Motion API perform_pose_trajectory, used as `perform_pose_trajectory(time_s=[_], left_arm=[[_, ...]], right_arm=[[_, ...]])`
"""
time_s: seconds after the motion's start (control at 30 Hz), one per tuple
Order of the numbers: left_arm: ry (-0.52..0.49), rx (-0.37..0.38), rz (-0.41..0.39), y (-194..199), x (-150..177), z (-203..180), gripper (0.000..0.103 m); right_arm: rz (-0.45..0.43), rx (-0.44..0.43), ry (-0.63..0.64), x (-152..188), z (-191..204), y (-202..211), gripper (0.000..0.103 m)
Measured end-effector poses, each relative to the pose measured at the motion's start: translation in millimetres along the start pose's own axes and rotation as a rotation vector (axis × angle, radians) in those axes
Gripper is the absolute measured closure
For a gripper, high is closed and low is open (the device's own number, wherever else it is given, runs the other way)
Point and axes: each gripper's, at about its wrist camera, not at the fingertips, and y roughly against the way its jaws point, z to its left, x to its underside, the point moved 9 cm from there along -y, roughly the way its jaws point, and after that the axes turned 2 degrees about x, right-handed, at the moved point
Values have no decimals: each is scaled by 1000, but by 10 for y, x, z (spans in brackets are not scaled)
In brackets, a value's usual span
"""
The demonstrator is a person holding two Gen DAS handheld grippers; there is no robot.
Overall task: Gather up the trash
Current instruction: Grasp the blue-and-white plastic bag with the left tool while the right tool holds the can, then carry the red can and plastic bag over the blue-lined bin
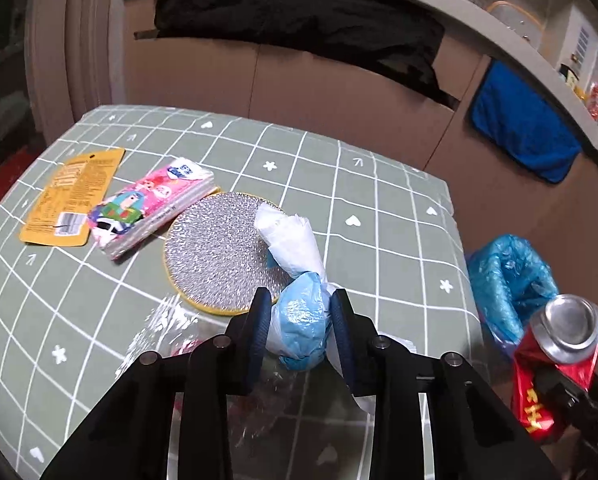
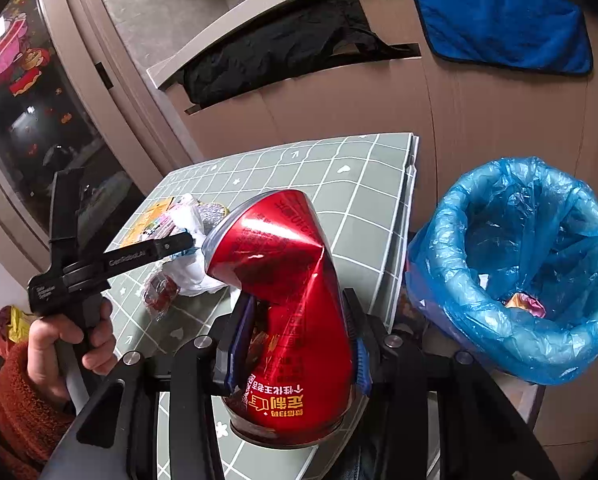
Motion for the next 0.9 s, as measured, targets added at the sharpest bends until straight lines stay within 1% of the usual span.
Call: perform_pose_trajectory(time_s=[0.3, 0.43, 0.5, 0.73, 0.9], left_arm=[[-52, 7, -92, 499, -14, -108, 74], [-88, 2, -160, 765, -34, -206, 74], [-93, 16, -172, 853, -26, -256, 74], [-132, 41, -236, 1238, 97, -557, 74], [-198, 79, -317, 1604, 93, -977, 74]], right_arm=[[-14, -23, 47, -5, 222, 49, 64], [-26, -32, 60, -20, 287, 108, 64], [-40, -29, 66, -38, 306, 174, 64], [-133, -15, 123, -169, 391, 576, 65], [-208, 9, 155, -249, 340, 948, 65]])
